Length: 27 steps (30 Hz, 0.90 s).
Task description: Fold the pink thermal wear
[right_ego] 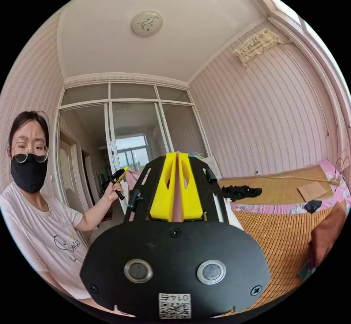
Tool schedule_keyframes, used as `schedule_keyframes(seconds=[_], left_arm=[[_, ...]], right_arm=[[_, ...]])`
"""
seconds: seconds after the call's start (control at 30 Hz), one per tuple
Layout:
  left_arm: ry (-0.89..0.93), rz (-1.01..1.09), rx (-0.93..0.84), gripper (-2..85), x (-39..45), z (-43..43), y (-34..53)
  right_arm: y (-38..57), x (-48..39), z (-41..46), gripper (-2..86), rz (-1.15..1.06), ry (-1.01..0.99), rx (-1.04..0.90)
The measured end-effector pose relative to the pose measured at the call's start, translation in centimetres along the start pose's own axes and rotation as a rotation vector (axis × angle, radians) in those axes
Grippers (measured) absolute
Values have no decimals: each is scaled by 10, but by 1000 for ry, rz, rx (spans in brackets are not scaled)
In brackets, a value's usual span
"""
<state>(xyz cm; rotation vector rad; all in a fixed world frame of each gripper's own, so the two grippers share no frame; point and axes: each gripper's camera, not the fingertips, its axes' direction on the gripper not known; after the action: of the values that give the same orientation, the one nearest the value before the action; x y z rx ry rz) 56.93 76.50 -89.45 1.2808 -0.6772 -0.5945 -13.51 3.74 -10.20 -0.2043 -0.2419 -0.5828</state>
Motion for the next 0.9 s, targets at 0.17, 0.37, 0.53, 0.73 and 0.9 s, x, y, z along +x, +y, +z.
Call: schedule_keyframes(seconds=[0.17,0.37,0.53,0.73,0.9], left_arm=[[-60,69,236,-10,24,39,-120],[-79,153,53,-10,-1,53,-50],[-255,-1,-473,-10,-84,81,167],[-446,-140,-910,-9,-145,73,389],[-505,-172,-1159,-9,-162,50,479]], right_arm=[[-154,-13,5,3,-140,27,258],[-118,-14,8,4,-254,171,133],[53,53,46,5,-37,369,-362],[278,122,111,4,446,447,-932],[324,125,131,3,636,411,-1043]])
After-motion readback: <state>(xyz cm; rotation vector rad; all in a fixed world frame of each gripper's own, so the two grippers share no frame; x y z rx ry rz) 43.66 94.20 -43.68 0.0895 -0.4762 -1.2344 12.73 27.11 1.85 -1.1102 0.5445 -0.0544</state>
